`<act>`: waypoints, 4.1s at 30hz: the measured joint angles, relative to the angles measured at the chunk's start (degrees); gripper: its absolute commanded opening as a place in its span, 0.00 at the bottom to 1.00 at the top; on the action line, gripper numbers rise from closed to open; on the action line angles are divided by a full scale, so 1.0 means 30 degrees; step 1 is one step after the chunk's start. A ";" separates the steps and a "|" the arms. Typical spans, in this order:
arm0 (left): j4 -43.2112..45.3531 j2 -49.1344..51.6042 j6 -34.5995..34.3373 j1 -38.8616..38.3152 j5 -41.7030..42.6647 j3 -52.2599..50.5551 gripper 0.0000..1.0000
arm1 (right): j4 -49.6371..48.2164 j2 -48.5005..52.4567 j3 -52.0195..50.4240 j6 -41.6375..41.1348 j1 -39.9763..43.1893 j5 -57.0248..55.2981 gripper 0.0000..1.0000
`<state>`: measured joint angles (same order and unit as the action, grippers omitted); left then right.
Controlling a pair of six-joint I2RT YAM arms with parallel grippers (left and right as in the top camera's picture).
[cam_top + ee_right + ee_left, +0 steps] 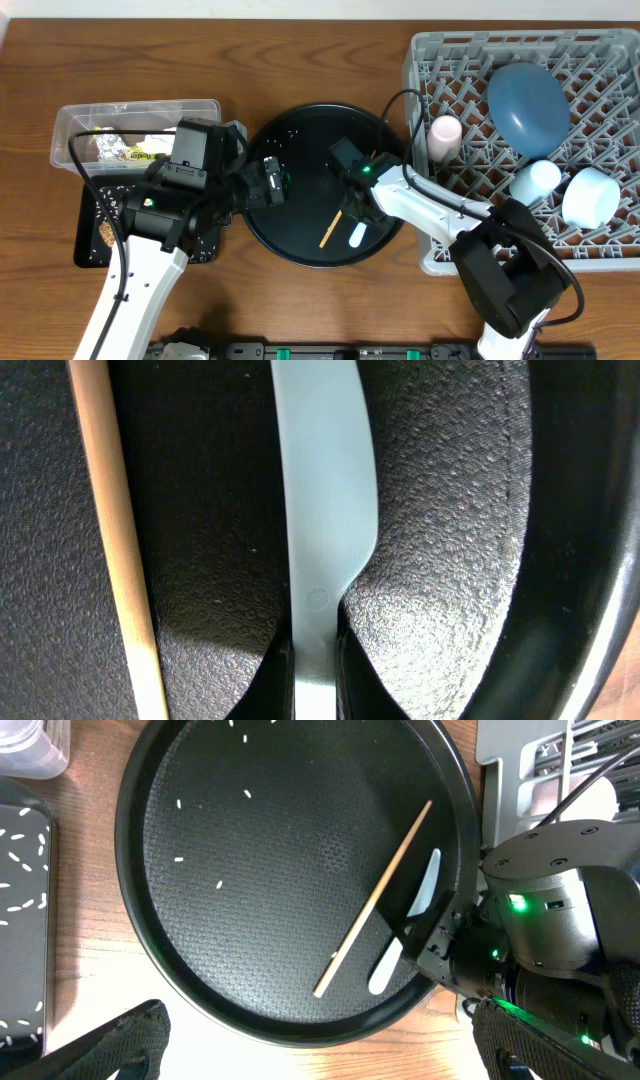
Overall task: Sort waste into correct bins and load items into the dishwasher rack
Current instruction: 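Lift the knife and carry it right to the rack, then insert the knife upright into the rack's front slots, then release the knife and move the right gripper back toward the tray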
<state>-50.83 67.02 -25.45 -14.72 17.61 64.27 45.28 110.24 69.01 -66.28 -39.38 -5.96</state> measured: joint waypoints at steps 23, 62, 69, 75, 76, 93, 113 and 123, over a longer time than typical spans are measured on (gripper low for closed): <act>0.0000 0.0000 0.0007 0.0000 0.0000 0.0000 0.98 | 0.4532 -0.4860 0.4014 1.1613 0.1421 0.2543 0.01; 0.0000 0.0000 0.0007 0.0000 -0.0007 0.0000 0.98 | 0.5173 -0.7286 -0.0947 1.8819 1.0491 -0.0474 0.04; 0.0000 0.0000 0.0000 0.0000 -0.0007 0.0000 0.98 | 0.4889 -0.7286 -0.1064 1.8914 1.0491 -0.0678 0.26; 0.0000 0.0000 0.0000 0.0000 -0.0007 0.0000 0.98 | 0.4350 -0.7286 -0.1071 1.8986 1.0499 -0.1326 0.38; 0.0000 0.0000 0.0000 0.0000 -0.0007 0.0000 0.98 | 0.4211 -0.7286 -0.1064 1.8994 1.0499 -0.1384 0.38; 0.0007 0.0000 0.0000 0.0000 -0.0007 -0.0007 0.98 | 0.5515 -0.7264 0.6149 1.2699 0.8029 0.5421 0.24; 0.0000 0.0000 0.0000 0.0000 -0.0007 -0.0007 0.98 | -0.0670 -0.1486 0.2302 -0.0714 -0.0729 -0.0117 0.14; 0.0000 0.0000 0.0000 0.0000 -0.0007 -0.0007 0.98 | -0.0954 0.0503 0.2200 -0.1464 -0.0335 0.0714 0.17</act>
<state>-50.83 67.02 -25.45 -14.72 17.58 64.25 42.41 111.74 75.61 -70.67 -40.38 -3.81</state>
